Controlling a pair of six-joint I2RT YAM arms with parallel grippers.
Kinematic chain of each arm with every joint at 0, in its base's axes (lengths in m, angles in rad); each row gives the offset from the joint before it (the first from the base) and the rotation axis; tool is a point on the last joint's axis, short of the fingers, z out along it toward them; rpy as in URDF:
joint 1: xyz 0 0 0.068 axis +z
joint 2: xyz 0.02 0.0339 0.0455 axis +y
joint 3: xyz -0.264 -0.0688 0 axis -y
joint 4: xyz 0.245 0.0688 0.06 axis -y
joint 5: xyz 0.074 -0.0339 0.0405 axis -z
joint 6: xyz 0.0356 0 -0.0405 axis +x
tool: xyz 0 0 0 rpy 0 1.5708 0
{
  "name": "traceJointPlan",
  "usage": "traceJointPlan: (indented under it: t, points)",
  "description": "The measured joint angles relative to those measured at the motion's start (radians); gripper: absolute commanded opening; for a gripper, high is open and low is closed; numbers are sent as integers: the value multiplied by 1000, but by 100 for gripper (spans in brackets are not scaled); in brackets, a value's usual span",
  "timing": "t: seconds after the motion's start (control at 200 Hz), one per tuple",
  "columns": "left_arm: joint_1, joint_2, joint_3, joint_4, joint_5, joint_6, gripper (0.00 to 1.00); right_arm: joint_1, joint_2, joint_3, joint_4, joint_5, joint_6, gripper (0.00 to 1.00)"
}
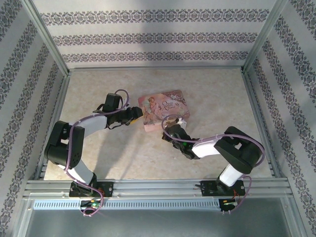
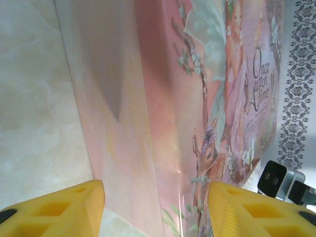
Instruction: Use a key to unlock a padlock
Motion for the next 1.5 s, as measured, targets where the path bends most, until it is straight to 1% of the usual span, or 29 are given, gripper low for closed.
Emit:
traceJointPlan:
  t: [0.175,0.33,0.545,0.73,0.805,1.01,1.164,1.204,1.299,1.399,1.499]
  points:
    - [0,-58,-13,0,-9,3,57,13,-26,136,-328,76,60,3]
    - [0,-79,-18,-1,-19,4,57,20,-16,235,-538,127,111,3]
    - [0,-80,-19,-1,-19,5,57,33,48,331,-728,186,166,5]
    - [0,-80,-20,-1,-19,7,57,43,82,380,-799,214,184,11]
    - [0,-80,-20,-1,-19,7,58,46,91,391,-814,222,186,15]
    - [0,-80,-20,-1,-19,7,57,57,100,398,-835,242,178,31]
    - [0,-80,-20,-7,-19,8,57,81,77,398,-842,258,148,48]
    - [0,-80,-20,-11,-19,8,57,90,62,397,-845,260,133,57]
    - [0,-80,-20,-21,-19,11,57,111,13,381,-845,267,117,65]
    - [0,-81,-20,-26,-19,15,57,133,-61,342,-843,272,99,71]
    - [0,-91,-20,-42,-21,23,58,140,-158,294,-843,278,58,72]
